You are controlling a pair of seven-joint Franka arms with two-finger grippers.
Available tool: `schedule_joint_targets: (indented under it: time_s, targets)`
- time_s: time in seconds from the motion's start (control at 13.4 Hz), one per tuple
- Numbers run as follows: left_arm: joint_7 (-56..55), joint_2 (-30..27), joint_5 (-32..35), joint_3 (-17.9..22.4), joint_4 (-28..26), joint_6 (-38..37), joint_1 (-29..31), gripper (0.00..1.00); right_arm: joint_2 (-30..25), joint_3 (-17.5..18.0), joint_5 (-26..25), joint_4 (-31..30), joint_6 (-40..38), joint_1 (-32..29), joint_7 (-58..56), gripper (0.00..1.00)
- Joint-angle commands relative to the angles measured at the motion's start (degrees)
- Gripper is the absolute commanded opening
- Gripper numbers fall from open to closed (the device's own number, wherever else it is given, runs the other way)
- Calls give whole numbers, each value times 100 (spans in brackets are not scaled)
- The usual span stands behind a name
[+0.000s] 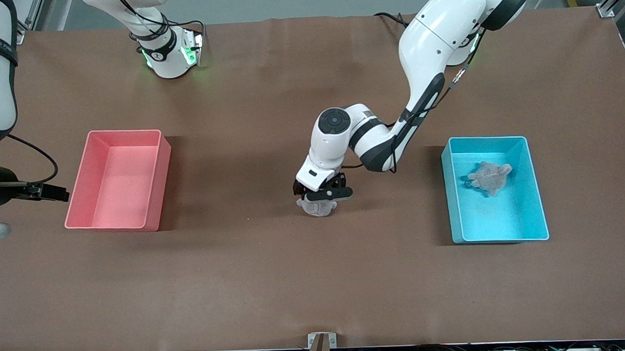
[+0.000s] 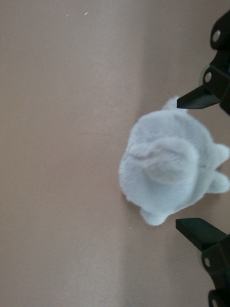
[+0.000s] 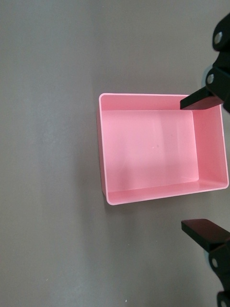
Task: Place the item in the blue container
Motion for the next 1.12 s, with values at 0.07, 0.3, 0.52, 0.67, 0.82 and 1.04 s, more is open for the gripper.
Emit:
schedule_joint_targets:
  time_s: [0.07,0.3,0.52,0.67,0.82,1.04]
  targets:
    - [-106,178,136,228,170,299,-123,100,-152,91,-58,-145,142,-45,29,100]
    - [-114,327,136,237,266,414,-193,100,-134,100,-50,-154,168,-19,-33,100]
    - [-123,494,127,237,364,571,-220,100,-134,109,56,-215,203,33,20,100]
    - [-123,529,127,237,364,616,-211,91,-143,109,56,-417,317,78,20,100]
    - [-237,529,118,237,364,616,-211,66,-449,109,56,-846,509,87,11,100]
    - [-343,477,118,237,364,616,-194,42,-1432,109,47,-2337,1430,69,-6,100]
